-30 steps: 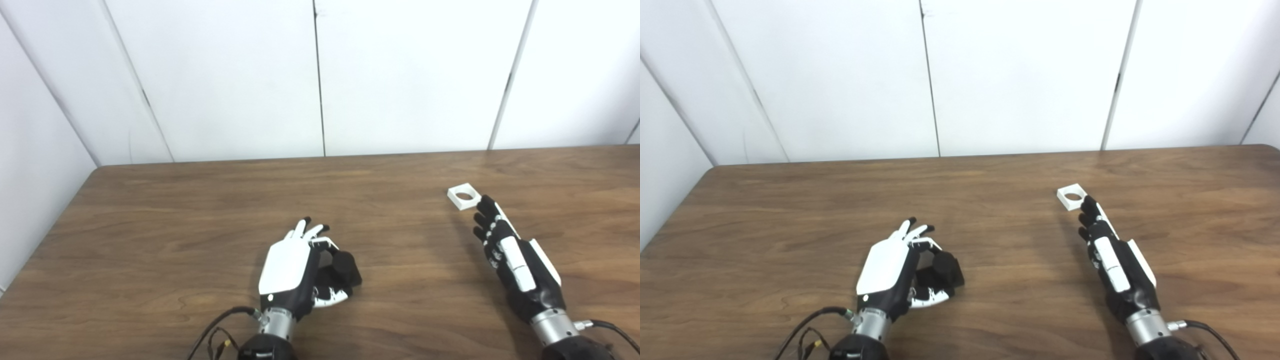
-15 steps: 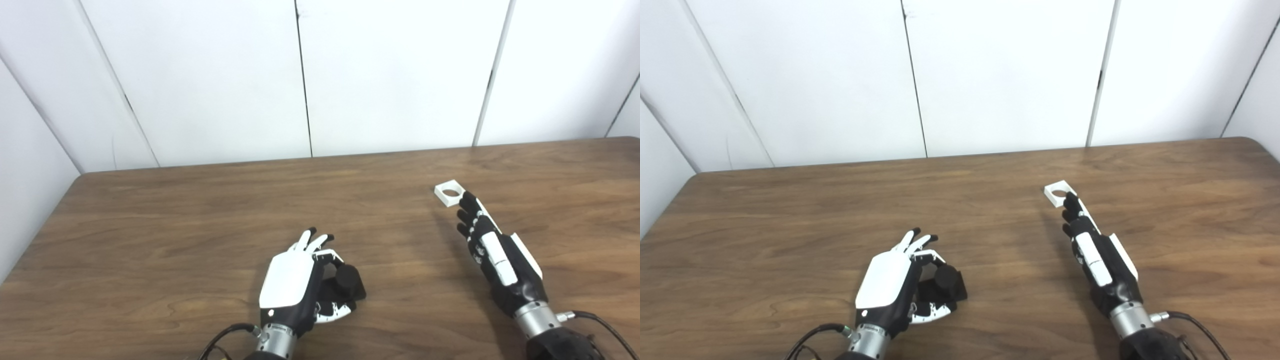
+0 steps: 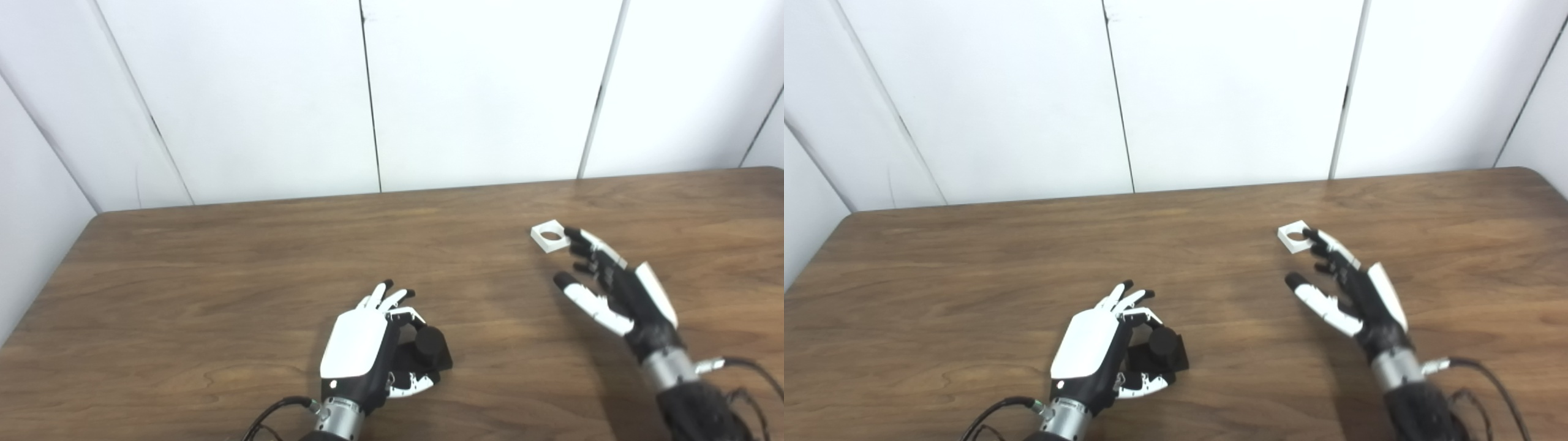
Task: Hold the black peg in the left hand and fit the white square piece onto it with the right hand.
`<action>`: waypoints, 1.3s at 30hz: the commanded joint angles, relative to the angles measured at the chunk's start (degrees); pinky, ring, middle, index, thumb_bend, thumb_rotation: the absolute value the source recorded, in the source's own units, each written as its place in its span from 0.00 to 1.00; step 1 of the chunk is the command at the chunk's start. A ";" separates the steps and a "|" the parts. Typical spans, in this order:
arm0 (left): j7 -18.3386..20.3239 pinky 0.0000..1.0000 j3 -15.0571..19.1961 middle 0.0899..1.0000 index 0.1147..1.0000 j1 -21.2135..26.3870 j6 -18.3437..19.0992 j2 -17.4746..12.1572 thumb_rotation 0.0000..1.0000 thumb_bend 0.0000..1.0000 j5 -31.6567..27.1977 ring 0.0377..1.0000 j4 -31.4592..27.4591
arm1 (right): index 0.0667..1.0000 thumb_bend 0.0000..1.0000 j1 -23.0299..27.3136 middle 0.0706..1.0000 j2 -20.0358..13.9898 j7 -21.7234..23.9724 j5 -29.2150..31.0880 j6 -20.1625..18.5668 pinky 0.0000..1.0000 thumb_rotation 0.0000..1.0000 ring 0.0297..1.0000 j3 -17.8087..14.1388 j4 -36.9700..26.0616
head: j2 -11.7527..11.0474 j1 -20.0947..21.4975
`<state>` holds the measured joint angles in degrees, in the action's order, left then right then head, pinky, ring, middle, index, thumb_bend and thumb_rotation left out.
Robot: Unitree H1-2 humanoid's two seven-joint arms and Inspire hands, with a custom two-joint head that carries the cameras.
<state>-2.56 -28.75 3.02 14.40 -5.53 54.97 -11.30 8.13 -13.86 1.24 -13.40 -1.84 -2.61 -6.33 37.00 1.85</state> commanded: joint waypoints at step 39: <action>0.28 0.96 -0.61 0.87 0.42 -0.99 -0.96 1.81 0.07 0.51 1.12 0.99 2.56 | 0.70 0.98 34.60 0.97 -21.48 19.62 -18.63 -2.15 1.00 0.19 1.00 18.28 27.22 | -0.81 0.88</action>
<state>-3.55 -28.60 2.43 13.94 -3.70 55.30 -10.31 38.21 -33.26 20.08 -31.03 -6.26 15.32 21.04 36.12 2.72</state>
